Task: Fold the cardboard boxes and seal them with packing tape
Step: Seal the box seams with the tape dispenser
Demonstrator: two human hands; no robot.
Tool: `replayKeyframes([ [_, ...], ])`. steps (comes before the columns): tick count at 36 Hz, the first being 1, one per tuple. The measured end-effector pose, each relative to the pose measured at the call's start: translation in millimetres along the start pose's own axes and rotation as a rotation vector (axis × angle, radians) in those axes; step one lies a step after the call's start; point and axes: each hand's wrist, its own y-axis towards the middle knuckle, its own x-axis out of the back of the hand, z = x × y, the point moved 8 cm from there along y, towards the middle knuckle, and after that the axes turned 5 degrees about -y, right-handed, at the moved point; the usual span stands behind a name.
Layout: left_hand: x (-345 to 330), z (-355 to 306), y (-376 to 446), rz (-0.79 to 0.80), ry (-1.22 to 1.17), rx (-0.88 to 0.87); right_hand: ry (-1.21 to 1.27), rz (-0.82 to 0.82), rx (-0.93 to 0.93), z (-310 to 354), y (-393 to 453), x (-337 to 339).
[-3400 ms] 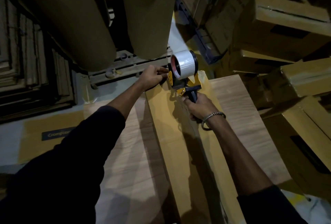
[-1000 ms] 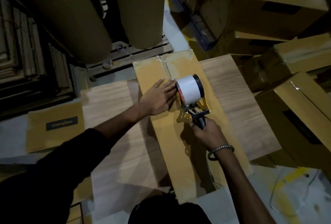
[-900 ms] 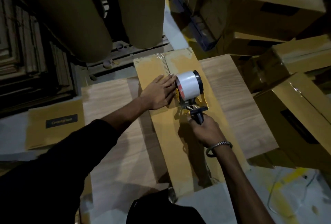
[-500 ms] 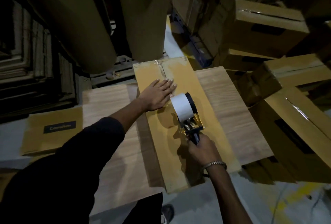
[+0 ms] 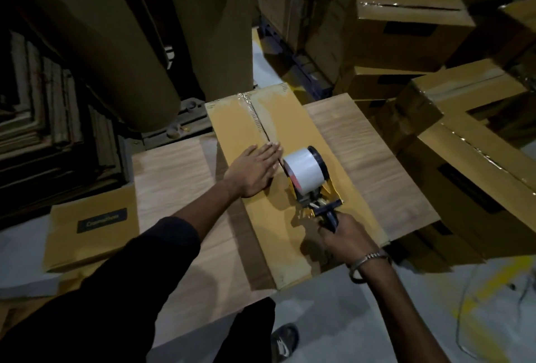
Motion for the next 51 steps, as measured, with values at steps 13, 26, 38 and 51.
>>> replayKeyframes([
  [13, -18, -59, -30, 0.083, 0.03, -0.129, 0.034, -0.049, -0.01, -11, -46, -4],
  [26, -27, -74, -46, 0.006, 0.025, -0.035, 0.233, 0.022, -0.045, -47, -83, -17],
  [38, -29, -101, -53, 0.076, 0.079, -0.16, 0.117, -0.019, -0.051, -83, -115, -19],
  [51, -53, -145, -70, 0.138, 0.024, -0.249, 0.178, -0.054, -0.033, -89, -147, -21],
])
